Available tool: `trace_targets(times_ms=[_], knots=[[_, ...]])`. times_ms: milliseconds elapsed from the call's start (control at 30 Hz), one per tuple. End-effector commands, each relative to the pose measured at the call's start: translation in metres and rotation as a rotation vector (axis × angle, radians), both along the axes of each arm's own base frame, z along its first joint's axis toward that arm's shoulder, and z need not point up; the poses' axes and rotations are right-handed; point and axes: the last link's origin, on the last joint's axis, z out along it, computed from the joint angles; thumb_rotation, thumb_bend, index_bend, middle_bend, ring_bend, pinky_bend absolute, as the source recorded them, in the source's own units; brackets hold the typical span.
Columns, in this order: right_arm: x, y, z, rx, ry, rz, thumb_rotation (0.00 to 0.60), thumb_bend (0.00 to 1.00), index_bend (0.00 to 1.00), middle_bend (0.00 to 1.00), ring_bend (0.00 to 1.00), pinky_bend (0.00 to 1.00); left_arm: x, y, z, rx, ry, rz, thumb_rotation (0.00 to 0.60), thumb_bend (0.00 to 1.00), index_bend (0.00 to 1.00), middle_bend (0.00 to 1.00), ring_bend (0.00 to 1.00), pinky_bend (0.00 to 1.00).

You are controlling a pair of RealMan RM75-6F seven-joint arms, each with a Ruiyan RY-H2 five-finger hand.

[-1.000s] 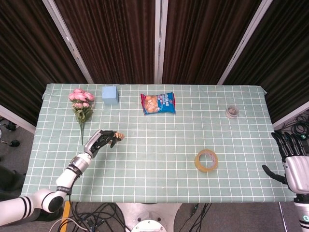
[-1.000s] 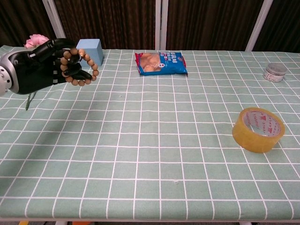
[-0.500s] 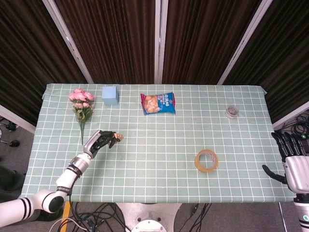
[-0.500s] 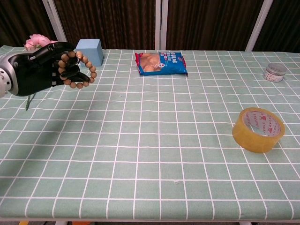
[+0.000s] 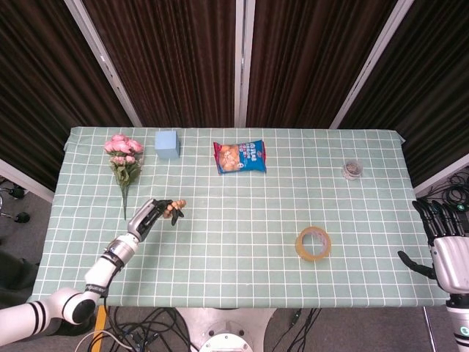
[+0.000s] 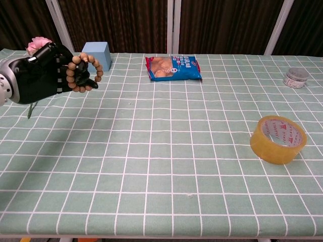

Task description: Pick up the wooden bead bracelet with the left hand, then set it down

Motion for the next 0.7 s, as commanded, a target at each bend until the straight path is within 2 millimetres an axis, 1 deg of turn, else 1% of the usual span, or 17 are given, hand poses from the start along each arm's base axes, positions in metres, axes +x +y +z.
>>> trace_targets(times_ms=[33,67,167,200,233,267,300,367,467,533,633,700], knots=[[0.0,-0.0001,-0.0003,0.001,0.0,-0.001,0.6,0.06,0.0,0.08,0.0,0.0,-0.0003,0.0004,-0.0003,-0.001,-0.001,-0.005,0.147,0.77,0.62,0.68,0.4,0.09],[0.0002,-0.0002,-0.0005,0.002,0.0,-0.002,0.6,0.06,0.0,0.08,0.0,0.0,-0.0003,0.0006,-0.0003,-0.001,-0.006,-0.004,0.144,0.77,0.61,0.68,0.4,0.09],[0.0004,-0.0006,-0.0008,0.003,0.0,-0.001,0.6,0.06,0.0,0.08,0.0,0.0,-0.0001,0.0028,0.0012,0.003,-0.023,0.004,0.092,0.73,0.6,0.67,0.4,0.09],[0.0005,-0.0008,-0.001,0.004,0.001,-0.001,0.6,0.06,0.0,0.08,0.0,0.0,-0.0001,0.0033,0.0018,0.003,-0.025,0.004,0.05,0.69,0.6,0.67,0.4,0.09],[0.0006,-0.0009,-0.0009,0.004,0.001,0.0,0.6,0.06,0.0,0.08,0.0,0.0,-0.0002,0.0034,0.0022,0.002,-0.027,0.004,0.029,0.65,0.6,0.68,0.4,0.09],[0.0008,-0.0011,-0.001,0.004,0.002,0.001,0.6,0.06,0.0,0.08,0.0,0.0,-0.0003,0.0031,0.0023,-0.002,-0.028,0.004,0.002,0.6,0.6,0.68,0.4,0.09],[0.0009,-0.0011,-0.0011,0.004,0.002,0.001,0.6,0.06,0.0,0.08,0.0,0.0,-0.0003,0.003,0.0026,-0.003,-0.027,0.002,0.0,0.56,0.6,0.68,0.4,0.09],[0.0006,-0.001,-0.0011,0.004,0.001,0.001,0.6,0.06,0.0,0.08,0.0,0.0,-0.0004,0.0026,0.0026,-0.004,-0.02,-0.005,0.0,0.52,0.6,0.69,0.4,0.09],[-0.0004,-0.0005,-0.001,0.005,0.0,-0.003,0.6,0.06,0.0,0.08,0.0,0.0,-0.0006,0.0019,0.0017,-0.006,-0.007,-0.012,0.0,0.52,0.61,0.7,0.4,0.09],[-0.001,-0.0001,-0.0005,0.002,-0.001,-0.004,0.6,0.06,0.0,0.08,0.0,0.0,-0.0004,0.0016,0.0014,-0.011,-0.004,-0.012,0.017,0.53,0.61,0.71,0.4,0.09],[-0.0017,0.0005,0.0001,-0.001,-0.002,-0.006,0.6,0.06,0.0,0.08,0.0,0.0,0.0002,0.0019,0.0009,-0.014,0.0,-0.013,0.104,0.54,0.62,0.72,0.4,0.09],[-0.0018,0.0002,-0.0002,0.0,-0.002,-0.007,0.6,0.06,0.0,0.08,0.0,0.0,0.0009,0.0023,0.0005,-0.013,0.001,-0.013,0.134,0.54,0.62,0.72,0.4,0.09]])
